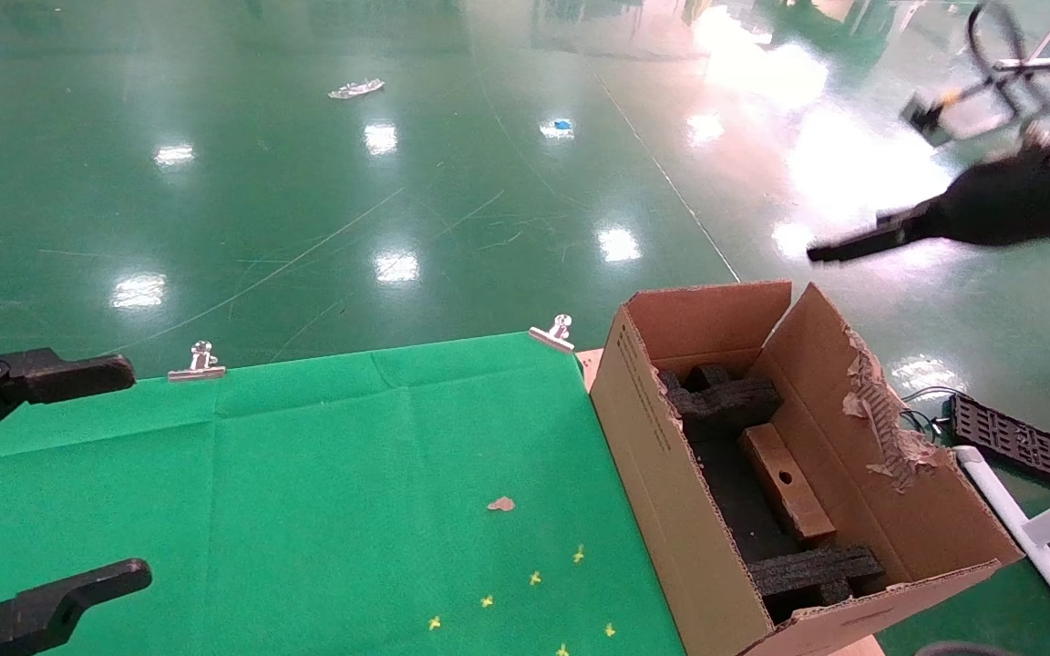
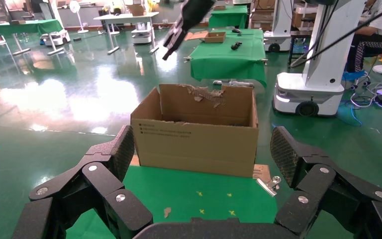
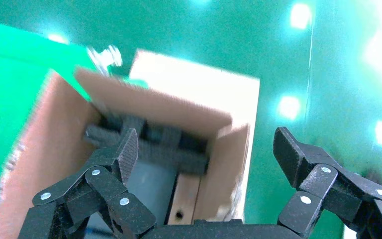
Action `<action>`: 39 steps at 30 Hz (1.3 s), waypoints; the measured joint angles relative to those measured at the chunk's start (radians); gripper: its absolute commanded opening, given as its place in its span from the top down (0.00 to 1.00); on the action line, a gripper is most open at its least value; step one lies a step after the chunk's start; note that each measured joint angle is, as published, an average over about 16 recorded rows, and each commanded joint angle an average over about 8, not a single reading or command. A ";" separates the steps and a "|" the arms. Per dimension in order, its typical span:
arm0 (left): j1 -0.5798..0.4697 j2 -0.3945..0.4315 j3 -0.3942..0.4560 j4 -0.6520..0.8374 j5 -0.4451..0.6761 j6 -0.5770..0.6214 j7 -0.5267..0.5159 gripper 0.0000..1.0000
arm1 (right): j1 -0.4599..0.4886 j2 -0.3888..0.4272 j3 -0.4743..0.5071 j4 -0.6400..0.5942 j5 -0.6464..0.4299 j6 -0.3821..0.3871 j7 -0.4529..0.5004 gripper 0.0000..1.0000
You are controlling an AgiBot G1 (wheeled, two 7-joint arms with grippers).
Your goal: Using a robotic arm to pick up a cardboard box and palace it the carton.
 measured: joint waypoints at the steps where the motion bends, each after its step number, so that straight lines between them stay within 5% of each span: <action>1: 0.000 0.000 0.000 0.000 0.000 0.000 0.000 0.00 | 0.012 0.012 0.007 0.019 0.008 0.004 -0.014 0.00; 14: 0.000 0.000 0.000 0.001 0.000 0.000 0.000 0.00 | -0.042 0.103 0.162 0.247 0.094 0.039 -0.133 0.00; 39: 0.000 0.000 0.001 0.001 -0.001 0.000 0.001 0.00 | -0.500 0.082 0.710 0.588 0.210 -0.124 -0.222 0.00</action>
